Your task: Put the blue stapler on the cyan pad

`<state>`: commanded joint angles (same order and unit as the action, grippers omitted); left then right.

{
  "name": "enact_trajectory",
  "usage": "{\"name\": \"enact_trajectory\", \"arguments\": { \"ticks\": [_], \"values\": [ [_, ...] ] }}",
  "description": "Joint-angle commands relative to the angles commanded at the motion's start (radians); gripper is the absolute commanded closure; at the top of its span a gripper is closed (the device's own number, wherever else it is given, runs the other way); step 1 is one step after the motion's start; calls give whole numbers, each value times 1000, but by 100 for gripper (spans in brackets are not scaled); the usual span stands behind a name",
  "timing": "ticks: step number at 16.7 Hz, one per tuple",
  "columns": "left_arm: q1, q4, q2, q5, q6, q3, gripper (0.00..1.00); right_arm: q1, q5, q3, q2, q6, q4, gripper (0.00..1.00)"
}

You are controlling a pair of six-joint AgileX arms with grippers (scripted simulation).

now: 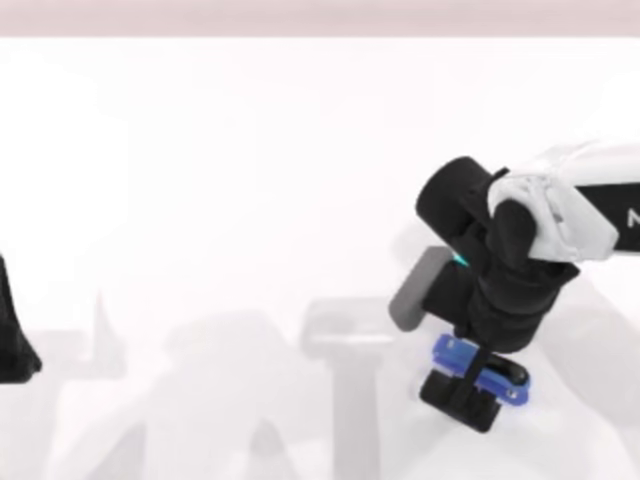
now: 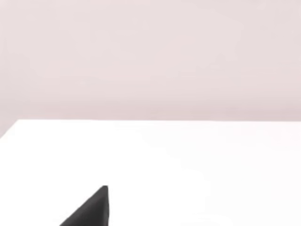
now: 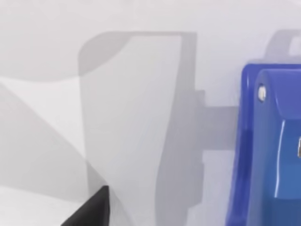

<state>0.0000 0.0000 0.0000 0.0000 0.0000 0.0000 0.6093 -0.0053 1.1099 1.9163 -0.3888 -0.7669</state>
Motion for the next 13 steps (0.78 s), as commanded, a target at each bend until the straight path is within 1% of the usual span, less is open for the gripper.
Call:
{"name": "enact_trajectory", "arguments": {
  "ticks": [12,13],
  "values": [
    [0,0,0,0,0,0,0,0,0,0,0,0,0,98],
    [0,0,0,0,0,0,0,0,0,0,0,0,0,100]
  ]
}}
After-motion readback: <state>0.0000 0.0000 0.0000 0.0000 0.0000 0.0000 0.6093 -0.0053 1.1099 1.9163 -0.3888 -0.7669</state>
